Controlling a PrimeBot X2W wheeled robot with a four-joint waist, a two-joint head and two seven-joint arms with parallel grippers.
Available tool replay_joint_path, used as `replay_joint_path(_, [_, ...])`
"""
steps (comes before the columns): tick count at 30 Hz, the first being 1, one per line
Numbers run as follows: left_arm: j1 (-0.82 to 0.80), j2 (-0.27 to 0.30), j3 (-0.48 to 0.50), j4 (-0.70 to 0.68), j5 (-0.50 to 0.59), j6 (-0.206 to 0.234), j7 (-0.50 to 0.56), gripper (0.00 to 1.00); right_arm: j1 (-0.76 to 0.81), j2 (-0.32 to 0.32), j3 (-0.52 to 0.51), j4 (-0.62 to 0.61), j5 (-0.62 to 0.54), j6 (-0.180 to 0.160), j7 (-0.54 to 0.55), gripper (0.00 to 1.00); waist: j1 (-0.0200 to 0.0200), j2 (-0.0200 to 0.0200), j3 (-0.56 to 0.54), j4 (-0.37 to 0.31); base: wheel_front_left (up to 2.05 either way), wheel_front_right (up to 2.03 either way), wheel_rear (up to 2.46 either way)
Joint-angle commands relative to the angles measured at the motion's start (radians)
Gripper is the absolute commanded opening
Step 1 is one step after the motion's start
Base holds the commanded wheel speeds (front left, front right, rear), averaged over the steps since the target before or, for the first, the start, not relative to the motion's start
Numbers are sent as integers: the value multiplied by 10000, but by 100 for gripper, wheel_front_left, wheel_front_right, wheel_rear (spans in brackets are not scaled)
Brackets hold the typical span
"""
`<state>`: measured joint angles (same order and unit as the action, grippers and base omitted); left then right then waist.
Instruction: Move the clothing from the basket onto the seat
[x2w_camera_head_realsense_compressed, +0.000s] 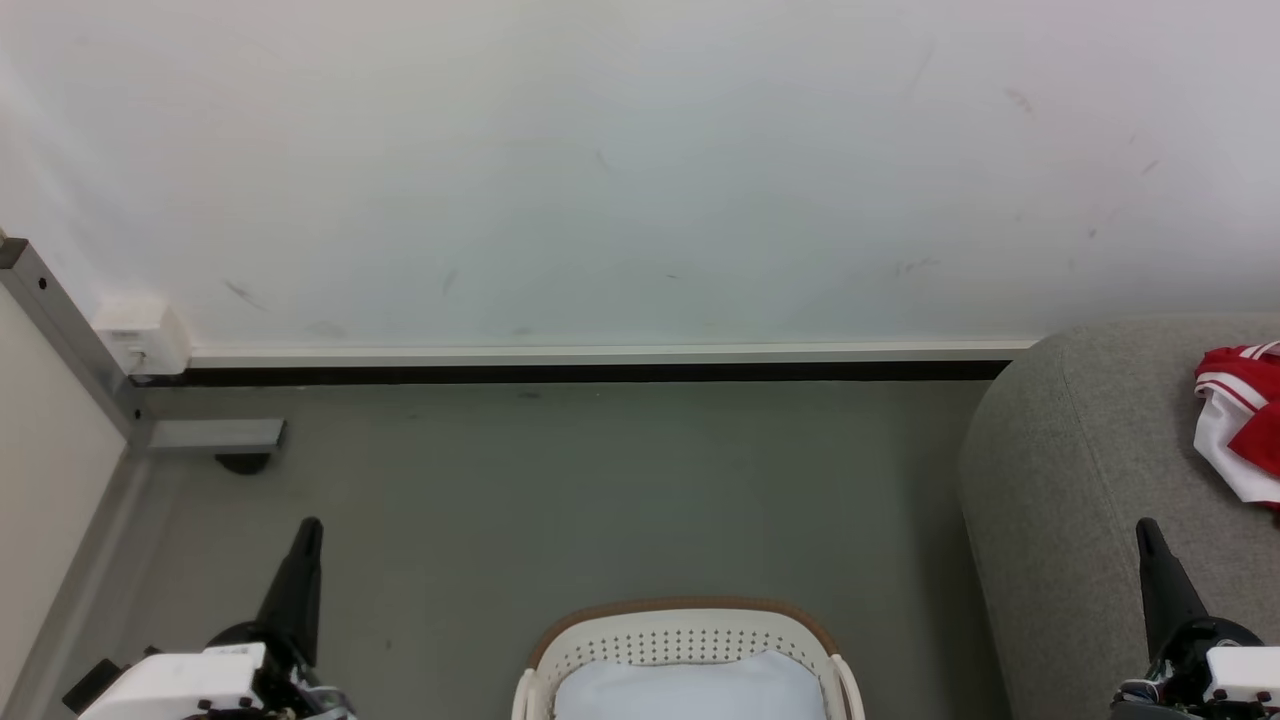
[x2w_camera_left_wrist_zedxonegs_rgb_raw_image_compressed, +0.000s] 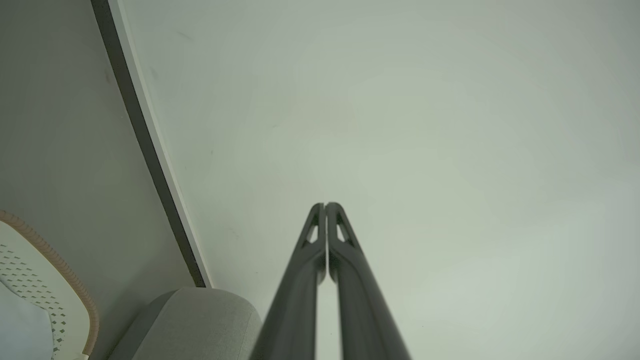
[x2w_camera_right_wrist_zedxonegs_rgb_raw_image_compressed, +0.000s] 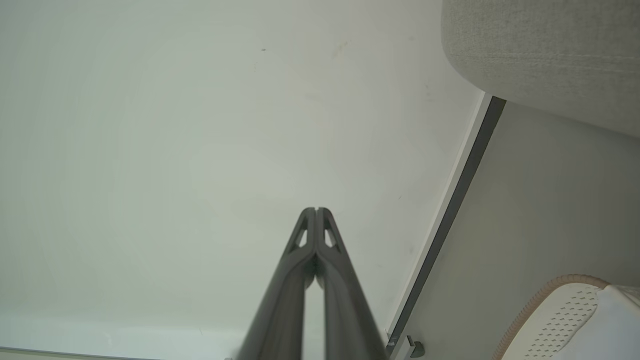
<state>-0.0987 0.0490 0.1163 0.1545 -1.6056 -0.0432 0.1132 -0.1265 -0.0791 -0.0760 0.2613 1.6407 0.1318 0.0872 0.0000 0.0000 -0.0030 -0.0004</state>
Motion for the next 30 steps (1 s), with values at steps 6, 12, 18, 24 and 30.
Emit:
replay_joint_path(6, [-89, 19, 30, -24, -121, -23, 34, 0, -79, -88, 36, -20, 149, -21, -55, 0, 0, 0, 0, -1, 0, 0, 0])
replay_joint_path(12, [-89, 19, 30, -24, -122, -23, 34, 0, -72, -123, 86, -25, 189, -21, -98, 0, 0, 0, 0, -1, 0, 0, 0])
replay_joint_path(18, [-89, 19, 30, -23, -122, -23, 34, 0, -66, -159, 136, -31, 208, -21, -142, 0, 0, 0, 0, -1, 0, 0, 0])
replay_joint_path(24, [-88, 19, 30, -23, -122, -23, 34, 0, -59, -199, 186, -38, 252, -21, -163, 0, 0, 0, 0, -1, 0, 0, 0])
replay_joint_path(30, [-88, 19, 29, -24, -121, -23, 34, 0, -53, -241, 234, -45, 306, -21, -214, 0, 0, 0, 0, -1, 0, 0, 0])
